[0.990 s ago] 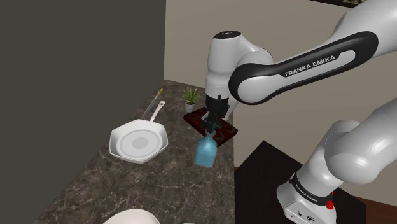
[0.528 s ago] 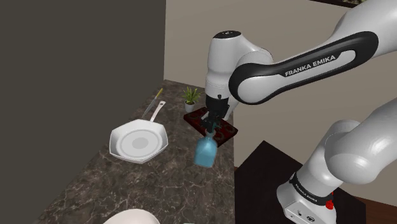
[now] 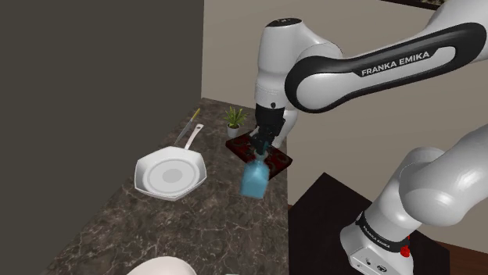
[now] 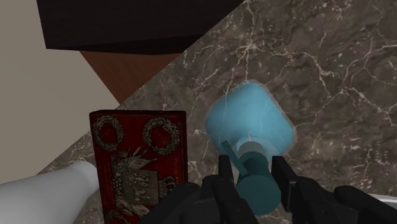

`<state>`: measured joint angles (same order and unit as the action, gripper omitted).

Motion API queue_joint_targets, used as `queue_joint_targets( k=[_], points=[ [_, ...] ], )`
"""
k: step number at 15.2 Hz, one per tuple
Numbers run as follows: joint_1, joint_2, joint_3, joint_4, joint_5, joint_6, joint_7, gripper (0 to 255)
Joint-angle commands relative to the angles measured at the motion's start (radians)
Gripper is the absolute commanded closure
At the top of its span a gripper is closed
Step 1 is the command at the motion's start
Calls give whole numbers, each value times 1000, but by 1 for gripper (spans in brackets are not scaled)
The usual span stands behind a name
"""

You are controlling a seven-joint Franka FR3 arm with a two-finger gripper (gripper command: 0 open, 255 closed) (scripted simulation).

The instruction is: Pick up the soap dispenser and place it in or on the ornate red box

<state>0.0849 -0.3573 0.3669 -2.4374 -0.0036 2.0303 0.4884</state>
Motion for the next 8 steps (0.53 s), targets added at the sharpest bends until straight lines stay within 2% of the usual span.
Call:
queue_joint_targets(
  k=[1, 8],
  points=[
    [1, -14, -4, 18, 3, -31, -6, 255],
    [2, -44, -16, 88, 8, -129, -22, 255]
  ],
)
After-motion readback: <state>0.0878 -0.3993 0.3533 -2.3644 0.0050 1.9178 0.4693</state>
